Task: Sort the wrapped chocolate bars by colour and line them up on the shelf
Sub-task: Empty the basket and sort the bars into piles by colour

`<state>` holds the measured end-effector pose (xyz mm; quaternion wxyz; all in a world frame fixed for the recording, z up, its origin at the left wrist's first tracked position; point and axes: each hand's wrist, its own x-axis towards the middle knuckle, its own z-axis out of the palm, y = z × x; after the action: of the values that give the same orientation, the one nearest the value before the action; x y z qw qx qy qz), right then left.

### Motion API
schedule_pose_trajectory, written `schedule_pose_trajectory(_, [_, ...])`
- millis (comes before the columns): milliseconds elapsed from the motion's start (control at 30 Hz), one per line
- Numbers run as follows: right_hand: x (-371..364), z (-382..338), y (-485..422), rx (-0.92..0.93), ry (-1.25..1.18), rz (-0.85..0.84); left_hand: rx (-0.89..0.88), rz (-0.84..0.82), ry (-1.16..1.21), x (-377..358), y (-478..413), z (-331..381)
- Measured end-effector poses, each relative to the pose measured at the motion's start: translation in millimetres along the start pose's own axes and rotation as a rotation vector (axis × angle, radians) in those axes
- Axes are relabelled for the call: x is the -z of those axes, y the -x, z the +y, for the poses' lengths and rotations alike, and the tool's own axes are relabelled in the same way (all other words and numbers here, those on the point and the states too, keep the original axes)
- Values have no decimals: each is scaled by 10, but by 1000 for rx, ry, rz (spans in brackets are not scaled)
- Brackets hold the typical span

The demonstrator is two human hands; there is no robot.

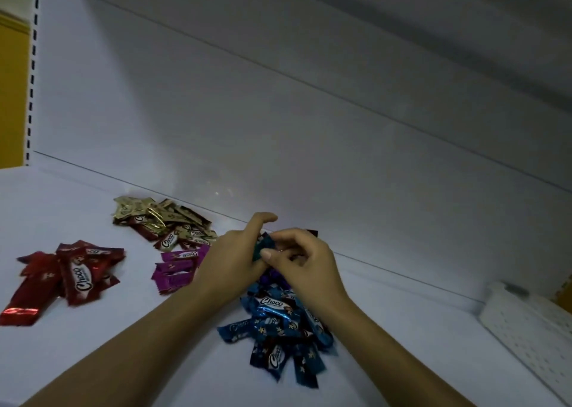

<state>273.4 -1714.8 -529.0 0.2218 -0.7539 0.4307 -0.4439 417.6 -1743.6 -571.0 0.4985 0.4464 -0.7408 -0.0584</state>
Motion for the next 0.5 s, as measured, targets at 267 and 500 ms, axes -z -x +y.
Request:
schedule_pose_trajectory(267, [215,51,-191,-266,-285,194,90,98,204,99,4,-22])
schedule_pose_trajectory(500, [507,426,235,-433,-284,32,258,117,551,54,50,48])
